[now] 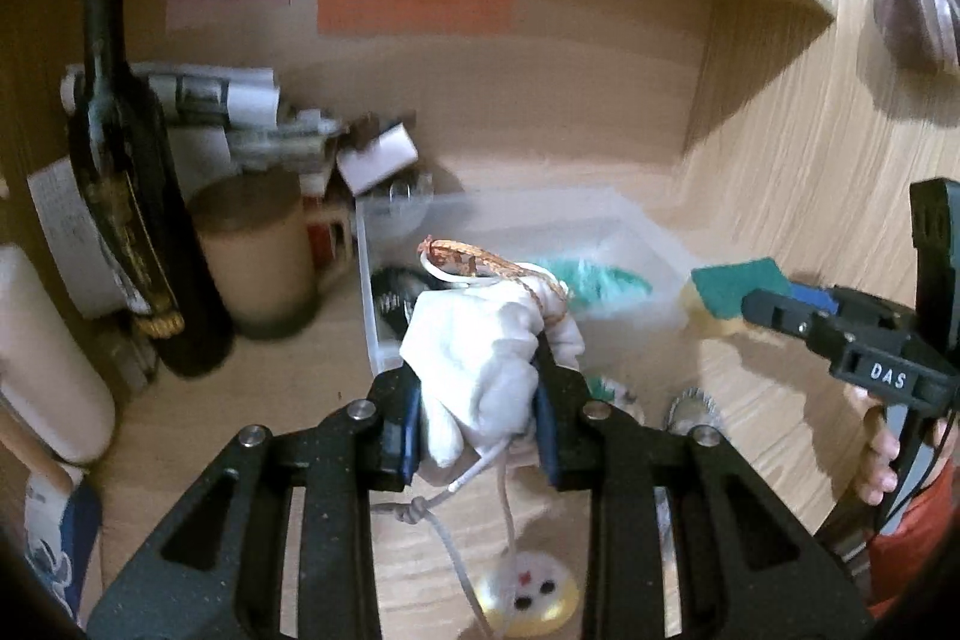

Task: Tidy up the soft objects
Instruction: 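Grasp the green sponge with the right tool while the left tool grasps the white pouch, then place the sponge and white pouch into the clear box and release both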

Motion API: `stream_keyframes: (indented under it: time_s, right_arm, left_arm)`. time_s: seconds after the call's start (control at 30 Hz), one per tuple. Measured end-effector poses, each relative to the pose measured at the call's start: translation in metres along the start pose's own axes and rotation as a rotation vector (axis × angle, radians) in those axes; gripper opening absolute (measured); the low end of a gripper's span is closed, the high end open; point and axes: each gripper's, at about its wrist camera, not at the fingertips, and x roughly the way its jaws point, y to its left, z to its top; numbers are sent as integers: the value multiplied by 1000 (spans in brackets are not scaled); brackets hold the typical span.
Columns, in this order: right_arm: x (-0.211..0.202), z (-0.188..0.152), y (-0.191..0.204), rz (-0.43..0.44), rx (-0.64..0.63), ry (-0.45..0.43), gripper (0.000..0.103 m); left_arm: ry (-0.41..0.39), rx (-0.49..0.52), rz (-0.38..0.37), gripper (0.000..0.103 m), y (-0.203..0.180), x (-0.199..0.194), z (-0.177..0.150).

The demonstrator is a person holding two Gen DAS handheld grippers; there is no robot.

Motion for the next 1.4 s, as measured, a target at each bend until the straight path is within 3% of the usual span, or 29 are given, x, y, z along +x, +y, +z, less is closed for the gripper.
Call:
stream_keyframes:
  time_s: [0.2, 0.47, 0.83, 1.17, 1.3, 1.4]
  right_arm:
    - [-8, 17, 4, 7, -10, -71, 39]
    - [1, 42, 7, 28, -21, -116, 39]
    - [53, 55, 7, 22, -51, -18, 39]
    - [100, 41, 2, 2, -50, 131, 39]
    - [108, 37, 0, -19, -55, 158, 42]
    - [108, 36, 1, -41, -70, 167, 45]
  left_arm:
    - [-69, 8, 13, 30, -4, -4, 28]
    - [-86, -5, 31, 30, -6, 18, 54]
    - [29, 5, 27, 30, -11, 76, 59]
    - [189, 55, 29, 30, -17, 130, 43]
    - [210, 56, 27, 31, -18, 137, 39]
    - [219, 58, 27, 39, -17, 137, 37]
